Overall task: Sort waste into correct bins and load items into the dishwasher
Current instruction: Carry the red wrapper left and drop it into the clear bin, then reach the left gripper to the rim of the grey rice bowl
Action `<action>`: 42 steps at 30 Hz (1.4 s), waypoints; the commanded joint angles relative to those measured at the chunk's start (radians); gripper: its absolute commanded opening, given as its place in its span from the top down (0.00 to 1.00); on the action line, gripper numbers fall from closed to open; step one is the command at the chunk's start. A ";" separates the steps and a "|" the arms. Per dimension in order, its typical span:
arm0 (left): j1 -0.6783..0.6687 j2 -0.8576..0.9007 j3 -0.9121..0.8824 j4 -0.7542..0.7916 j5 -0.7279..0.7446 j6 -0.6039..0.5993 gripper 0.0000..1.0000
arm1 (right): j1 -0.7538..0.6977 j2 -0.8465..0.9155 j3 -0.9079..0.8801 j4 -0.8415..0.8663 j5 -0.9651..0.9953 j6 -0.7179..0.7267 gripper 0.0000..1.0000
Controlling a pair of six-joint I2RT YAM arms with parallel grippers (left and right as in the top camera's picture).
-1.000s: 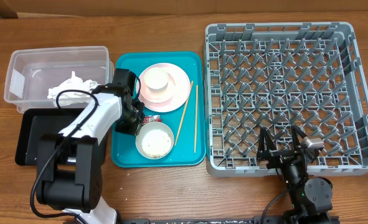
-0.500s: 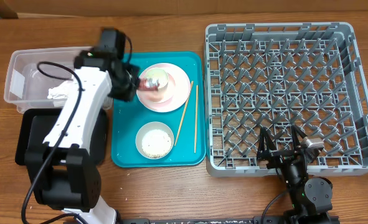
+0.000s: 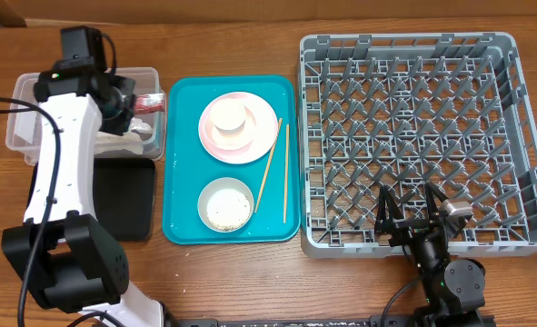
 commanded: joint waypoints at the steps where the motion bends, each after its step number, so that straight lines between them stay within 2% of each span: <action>1: 0.017 0.016 0.019 -0.002 -0.116 0.042 0.86 | -0.004 -0.009 -0.010 0.007 -0.001 -0.004 0.00; 11: 0.025 0.110 0.019 0.010 -0.243 0.041 0.85 | -0.004 -0.009 -0.010 0.007 -0.001 -0.004 0.00; 12: 0.028 0.121 0.019 0.014 -0.247 0.042 0.83 | -0.004 -0.009 -0.010 0.007 -0.001 -0.004 0.00; 13: 0.031 0.132 0.019 0.018 -0.246 0.042 0.74 | -0.004 -0.009 -0.010 0.007 -0.001 -0.004 0.00; 18: 0.032 0.126 0.024 0.050 -0.244 0.056 0.48 | -0.004 -0.009 -0.010 0.007 -0.001 -0.004 0.00; 20: 0.032 0.110 0.041 0.050 -0.235 0.078 0.39 | -0.004 -0.009 -0.010 0.007 -0.001 -0.004 0.00; 22: 0.032 0.092 0.065 0.040 -0.195 0.113 0.36 | -0.004 -0.009 -0.010 0.007 -0.001 -0.004 0.00; 25: 0.030 0.059 0.112 0.002 -0.092 0.183 0.41 | -0.004 -0.009 -0.010 0.007 -0.001 -0.004 0.00; 29: 0.013 -0.005 0.138 -0.053 0.125 0.296 0.58 | -0.004 -0.009 -0.010 0.007 -0.002 -0.004 0.00; 33: -0.026 -0.056 0.138 -0.201 0.316 0.425 0.61 | -0.004 -0.009 -0.010 0.007 -0.001 -0.004 0.00; 37: -0.093 -0.061 0.137 -0.395 0.349 0.524 0.66 | -0.004 -0.009 -0.010 0.007 -0.002 -0.004 0.00; 42: -0.237 -0.061 0.123 -0.496 0.347 0.641 0.76 | -0.004 -0.009 -0.010 0.007 -0.002 -0.004 0.00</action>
